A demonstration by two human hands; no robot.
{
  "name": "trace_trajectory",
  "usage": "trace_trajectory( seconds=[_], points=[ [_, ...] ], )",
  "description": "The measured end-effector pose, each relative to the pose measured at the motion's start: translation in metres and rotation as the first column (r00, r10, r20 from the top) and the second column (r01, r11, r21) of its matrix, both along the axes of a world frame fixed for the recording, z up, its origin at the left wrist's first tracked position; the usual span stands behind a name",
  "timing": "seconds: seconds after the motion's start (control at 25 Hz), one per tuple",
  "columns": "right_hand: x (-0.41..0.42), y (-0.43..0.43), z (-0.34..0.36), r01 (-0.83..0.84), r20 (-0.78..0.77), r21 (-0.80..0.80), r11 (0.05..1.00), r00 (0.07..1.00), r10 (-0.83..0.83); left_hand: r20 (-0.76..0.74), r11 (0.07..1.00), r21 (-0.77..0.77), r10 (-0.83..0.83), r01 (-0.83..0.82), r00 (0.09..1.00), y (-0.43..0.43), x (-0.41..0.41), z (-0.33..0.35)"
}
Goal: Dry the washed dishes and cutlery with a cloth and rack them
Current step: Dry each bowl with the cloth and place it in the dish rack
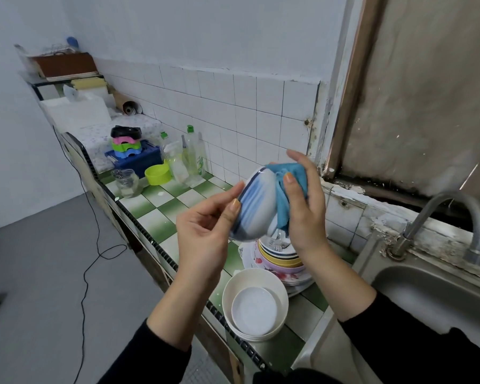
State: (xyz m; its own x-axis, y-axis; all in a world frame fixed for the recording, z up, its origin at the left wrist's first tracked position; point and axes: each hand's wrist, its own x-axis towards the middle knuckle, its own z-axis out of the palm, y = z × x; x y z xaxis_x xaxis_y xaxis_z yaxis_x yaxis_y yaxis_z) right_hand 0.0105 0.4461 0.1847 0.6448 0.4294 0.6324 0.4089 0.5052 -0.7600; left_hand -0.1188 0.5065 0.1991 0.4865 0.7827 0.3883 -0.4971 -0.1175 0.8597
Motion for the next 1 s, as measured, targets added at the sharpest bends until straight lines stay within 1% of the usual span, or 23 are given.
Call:
trace_trajectory(
  seconds=[0.04, 0.08, 0.12, 0.16, 0.24, 0.28, 0.36, 0.44, 0.48, 0.52, 0.56, 0.64, 0.72, 0.84, 0.92, 0.96, 1.0],
  points=[
    [-0.001, 0.001, 0.001, 0.005, -0.044, -0.008, 1.0, 0.999, -0.005, -0.014, 1.0, 0.001, 0.021, -0.021, 1.0, -0.001, 0.001, 0.002],
    [-0.003, 0.001, 0.001, 0.029, -0.017, -0.02, 0.999, 0.999, -0.029, -0.034, 0.999, 0.017, 0.039, -0.039, 0.999, -0.002, 0.002, 0.005],
    [-0.007, 0.0, -0.001, 0.059, 0.061, -0.037, 0.998, 0.997, -0.056, -0.056, 0.999, 0.026, 0.04, -0.039, 0.998, -0.005, 0.003, 0.007],
    [-0.012, -0.001, -0.003, 0.104, 0.173, -0.047, 0.993, 0.98, -0.094, -0.076, 1.0, 0.015, 0.027, -0.026, 0.997, -0.008, 0.004, 0.007],
    [-0.02, -0.002, -0.012, 0.208, 0.396, -0.017, 0.978, 0.899, -0.185, -0.097, 0.994, -0.106, -0.024, 0.013, 0.995, -0.013, 0.006, 0.004],
    [-0.022, -0.001, -0.018, 0.248, 0.468, 0.015, 0.969, 0.854, -0.226, -0.097, 0.982, -0.186, -0.04, 0.022, 0.994, -0.014, 0.007, 0.002],
    [-0.022, 0.003, -0.033, 0.298, 0.567, 0.082, 0.951, 0.771, -0.291, -0.075, 0.945, -0.327, -0.051, 0.024, 0.996, -0.013, 0.008, 0.0],
    [-0.021, 0.007, -0.05, 0.315, 0.639, 0.147, 0.938, 0.694, -0.333, -0.002, 0.9, -0.433, -0.046, 0.041, 0.999, -0.01, 0.009, 0.002],
    [-0.021, 0.009, -0.057, 0.309, 0.644, 0.173, 0.935, 0.683, -0.345, 0.045, 0.88, -0.471, -0.047, 0.062, 0.998, -0.009, 0.009, 0.005],
    [-0.021, 0.01, -0.062, 0.296, 0.62, 0.191, 0.936, 0.703, -0.349, 0.092, 0.86, -0.501, -0.055, 0.094, 0.994, -0.006, 0.008, 0.007],
    [-0.022, 0.012, -0.066, 0.279, 0.564, 0.2, 0.939, 0.751, -0.343, 0.141, 0.837, -0.53, -0.073, 0.137, 0.987, -0.004, 0.008, 0.01],
    [-0.026, 0.012, -0.065, 0.238, 0.382, 0.196, 0.951, 0.875, -0.297, 0.242, 0.774, -0.585, -0.117, 0.241, 0.963, 0.001, 0.007, 0.012],
    [-0.032, 0.01, -0.056, 0.206, 0.196, 0.191, 0.96, 0.95, -0.243, 0.308, 0.733, -0.601, -0.157, 0.32, 0.938, 0.007, 0.006, 0.012],
    [-0.038, 0.006, -0.035, 0.165, -0.085, 0.211, 0.963, 0.985, -0.15, 0.309, 0.731, -0.579, -0.214, 0.362, 0.927, 0.016, 0.004, 0.012],
    [-0.034, 0.006, -0.021, 0.141, -0.259, 0.211, 0.967, 0.962, -0.084, 0.261, 0.769, -0.529, -0.255, 0.359, 0.931, 0.022, 0.001, 0.013],
    [-0.03, 0.006, -0.015, 0.131, -0.304, 0.201, 0.971, 0.951, -0.065, 0.217, 0.798, -0.497, -0.266, 0.341, 0.939, 0.025, -0.001, 0.013],
    [-0.027, 0.006, -0.01, 0.116, -0.316, 0.185, 0.976, 0.947, -0.053, 0.165, 0.83, -0.46, -0.269, 0.315, 0.949, 0.03, -0.003, 0.013]
  ],
)
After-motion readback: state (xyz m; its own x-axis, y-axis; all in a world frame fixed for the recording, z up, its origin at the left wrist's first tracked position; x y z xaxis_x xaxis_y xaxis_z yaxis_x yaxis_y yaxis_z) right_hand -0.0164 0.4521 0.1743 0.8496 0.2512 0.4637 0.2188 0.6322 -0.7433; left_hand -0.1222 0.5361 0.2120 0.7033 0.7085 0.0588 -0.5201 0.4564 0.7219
